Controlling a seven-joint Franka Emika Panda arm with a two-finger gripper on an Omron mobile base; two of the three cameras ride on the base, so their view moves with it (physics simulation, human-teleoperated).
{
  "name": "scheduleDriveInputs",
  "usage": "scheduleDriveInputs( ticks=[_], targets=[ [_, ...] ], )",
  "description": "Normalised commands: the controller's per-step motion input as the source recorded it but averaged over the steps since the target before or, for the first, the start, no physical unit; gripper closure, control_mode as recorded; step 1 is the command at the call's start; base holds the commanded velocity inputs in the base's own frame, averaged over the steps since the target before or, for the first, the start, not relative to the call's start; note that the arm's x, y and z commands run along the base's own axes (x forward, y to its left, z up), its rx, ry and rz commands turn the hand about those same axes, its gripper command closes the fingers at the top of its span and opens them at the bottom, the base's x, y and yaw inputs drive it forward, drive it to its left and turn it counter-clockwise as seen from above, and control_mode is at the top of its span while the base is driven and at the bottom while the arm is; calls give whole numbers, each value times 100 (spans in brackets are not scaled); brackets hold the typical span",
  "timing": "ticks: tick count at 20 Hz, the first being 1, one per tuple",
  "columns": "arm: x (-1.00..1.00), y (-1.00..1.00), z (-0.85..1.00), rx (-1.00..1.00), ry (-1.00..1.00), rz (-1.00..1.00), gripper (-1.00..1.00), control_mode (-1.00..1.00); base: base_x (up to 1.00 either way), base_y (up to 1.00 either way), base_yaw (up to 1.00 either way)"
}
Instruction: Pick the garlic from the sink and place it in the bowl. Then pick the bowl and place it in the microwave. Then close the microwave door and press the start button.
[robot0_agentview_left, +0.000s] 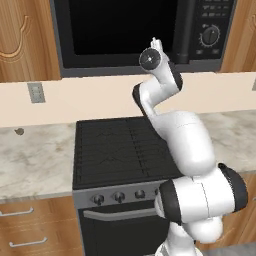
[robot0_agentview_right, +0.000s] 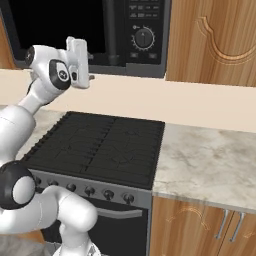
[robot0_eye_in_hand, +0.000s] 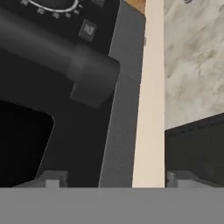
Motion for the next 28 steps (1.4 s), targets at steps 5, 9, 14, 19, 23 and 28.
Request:
scheduleDriveInputs(
  ticks=[5,9,14,19,23,28],
  targets=[
    [-100,0,2,1,-26,11,-100,-100,0,0,0],
    [-79,-40,16,8,-18,14,-100,-100,0,0,0],
    [-26,-71,11,27,-3,11,-100,-100,0,0,0],
    [-2,-76,26,26,-1,2,-100,-100,0,0,0],
    [-25,-83,37,22,-6,16,-100,-100,0,0,0],
    [-27,-32,13,7,-9,5,-100,-100,0,0,0]
  ],
)
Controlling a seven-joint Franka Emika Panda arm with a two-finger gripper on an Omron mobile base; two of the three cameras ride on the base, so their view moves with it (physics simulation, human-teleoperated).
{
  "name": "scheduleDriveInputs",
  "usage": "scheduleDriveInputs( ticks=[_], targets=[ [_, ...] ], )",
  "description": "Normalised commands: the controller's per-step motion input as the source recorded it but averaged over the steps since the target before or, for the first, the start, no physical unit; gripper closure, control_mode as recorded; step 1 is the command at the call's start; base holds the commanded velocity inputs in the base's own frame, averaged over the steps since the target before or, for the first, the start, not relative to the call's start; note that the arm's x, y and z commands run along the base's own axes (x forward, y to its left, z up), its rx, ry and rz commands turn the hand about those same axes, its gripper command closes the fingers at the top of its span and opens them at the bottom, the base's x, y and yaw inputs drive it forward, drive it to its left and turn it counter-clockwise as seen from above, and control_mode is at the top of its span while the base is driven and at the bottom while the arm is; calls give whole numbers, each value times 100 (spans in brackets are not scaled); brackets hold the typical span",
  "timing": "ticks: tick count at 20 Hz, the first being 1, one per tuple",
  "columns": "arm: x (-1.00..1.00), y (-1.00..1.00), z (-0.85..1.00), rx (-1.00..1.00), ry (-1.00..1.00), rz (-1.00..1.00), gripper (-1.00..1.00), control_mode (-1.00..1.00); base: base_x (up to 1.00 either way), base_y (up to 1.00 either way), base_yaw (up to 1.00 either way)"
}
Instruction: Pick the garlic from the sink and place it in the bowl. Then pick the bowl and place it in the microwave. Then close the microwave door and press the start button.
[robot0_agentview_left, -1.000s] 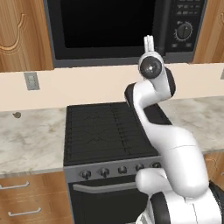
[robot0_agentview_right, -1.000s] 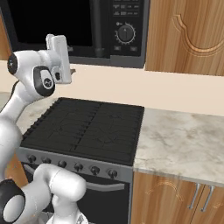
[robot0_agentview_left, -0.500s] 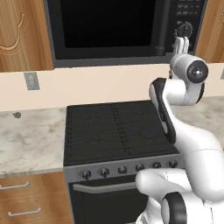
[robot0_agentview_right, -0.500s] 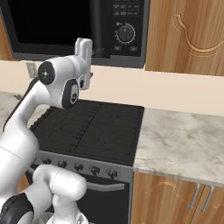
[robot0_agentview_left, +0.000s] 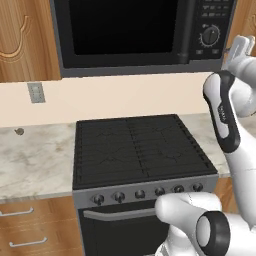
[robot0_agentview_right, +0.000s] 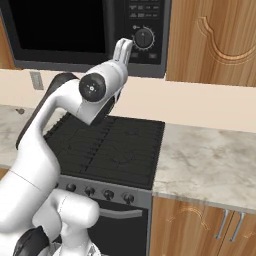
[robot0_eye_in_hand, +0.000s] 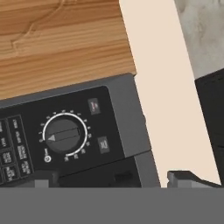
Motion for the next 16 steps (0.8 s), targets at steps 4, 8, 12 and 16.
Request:
scheduleDriveInputs(
  ticks=[4,8,12,16],
  targets=[
    [12,-2,1,0,0,14,100,-100,0,0,0],
    [18,0,9,0,0,22,100,-100,0,0,0],
    [18,0,0,0,-7,21,100,-100,0,0,0],
    [41,2,0,0,-7,6,100,-100,0,0,0]
  ],
)
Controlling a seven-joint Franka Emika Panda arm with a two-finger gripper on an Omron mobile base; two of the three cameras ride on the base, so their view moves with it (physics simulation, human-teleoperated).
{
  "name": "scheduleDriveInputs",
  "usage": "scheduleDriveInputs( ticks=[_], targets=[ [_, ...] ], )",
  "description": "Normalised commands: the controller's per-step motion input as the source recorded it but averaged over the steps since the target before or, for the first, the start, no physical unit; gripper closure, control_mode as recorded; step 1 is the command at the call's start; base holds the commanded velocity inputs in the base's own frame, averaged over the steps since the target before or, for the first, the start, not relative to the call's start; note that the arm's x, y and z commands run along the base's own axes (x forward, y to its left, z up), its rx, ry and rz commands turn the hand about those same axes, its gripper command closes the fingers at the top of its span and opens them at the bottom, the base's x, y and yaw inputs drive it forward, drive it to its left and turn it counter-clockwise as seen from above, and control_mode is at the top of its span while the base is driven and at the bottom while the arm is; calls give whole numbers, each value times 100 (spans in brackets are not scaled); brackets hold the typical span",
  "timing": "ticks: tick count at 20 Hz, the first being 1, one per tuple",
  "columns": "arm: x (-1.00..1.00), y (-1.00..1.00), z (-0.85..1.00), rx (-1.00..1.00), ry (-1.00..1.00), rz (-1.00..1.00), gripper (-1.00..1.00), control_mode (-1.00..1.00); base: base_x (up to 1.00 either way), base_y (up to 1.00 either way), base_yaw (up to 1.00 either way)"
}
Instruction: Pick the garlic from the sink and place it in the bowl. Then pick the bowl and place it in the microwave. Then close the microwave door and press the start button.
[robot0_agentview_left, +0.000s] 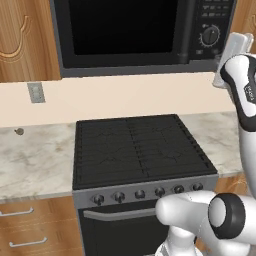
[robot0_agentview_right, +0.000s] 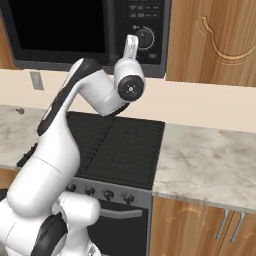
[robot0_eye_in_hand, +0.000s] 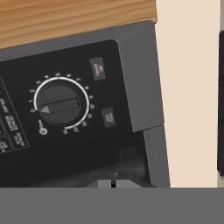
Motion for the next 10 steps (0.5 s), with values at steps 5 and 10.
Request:
scheduleDriveInputs(
  ticks=[5,10],
  targets=[
    [48,6,0,-2,-3,0,100,-100,0,0,0],
    [34,1,0,-1,-2,0,100,-100,0,0,0]
  ],
)
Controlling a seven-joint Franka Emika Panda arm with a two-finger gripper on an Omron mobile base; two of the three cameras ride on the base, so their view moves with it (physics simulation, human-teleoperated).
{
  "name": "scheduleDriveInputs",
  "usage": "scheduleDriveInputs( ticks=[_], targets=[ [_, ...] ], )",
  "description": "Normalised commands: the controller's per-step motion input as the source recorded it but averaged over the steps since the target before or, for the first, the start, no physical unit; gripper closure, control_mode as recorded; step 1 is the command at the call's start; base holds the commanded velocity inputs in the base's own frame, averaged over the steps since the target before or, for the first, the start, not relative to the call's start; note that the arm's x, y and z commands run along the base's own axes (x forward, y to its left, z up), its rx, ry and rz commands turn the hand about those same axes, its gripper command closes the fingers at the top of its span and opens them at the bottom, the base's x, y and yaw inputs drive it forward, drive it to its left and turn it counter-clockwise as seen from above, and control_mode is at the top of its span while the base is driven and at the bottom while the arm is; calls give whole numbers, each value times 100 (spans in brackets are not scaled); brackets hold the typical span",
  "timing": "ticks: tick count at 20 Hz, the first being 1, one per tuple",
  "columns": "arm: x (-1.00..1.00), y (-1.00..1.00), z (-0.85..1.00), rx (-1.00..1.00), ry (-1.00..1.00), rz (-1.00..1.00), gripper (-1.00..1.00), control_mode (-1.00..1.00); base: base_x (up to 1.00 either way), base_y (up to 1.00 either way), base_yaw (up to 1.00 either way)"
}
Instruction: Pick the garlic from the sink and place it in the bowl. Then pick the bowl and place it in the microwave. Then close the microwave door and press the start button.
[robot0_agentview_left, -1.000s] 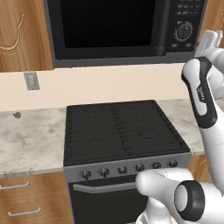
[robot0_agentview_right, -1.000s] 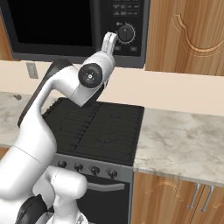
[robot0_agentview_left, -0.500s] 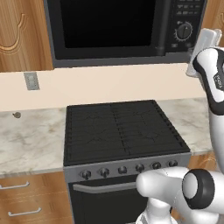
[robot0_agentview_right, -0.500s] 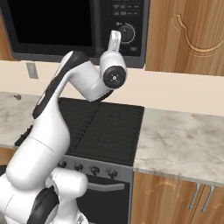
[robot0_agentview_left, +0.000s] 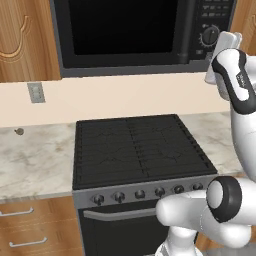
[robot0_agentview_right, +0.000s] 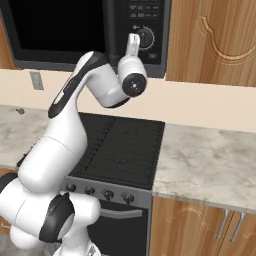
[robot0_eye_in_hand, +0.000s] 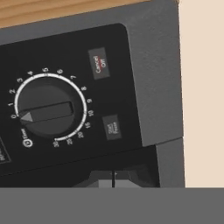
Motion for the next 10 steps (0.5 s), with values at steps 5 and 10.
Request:
scheduleDriveInputs(
  ticks=[5,10],
  targets=[
    [38,0,0,0,0,0,100,-100,0,0,0],
    [31,-2,0,0,0,0,100,-100,0,0,0]
  ],
)
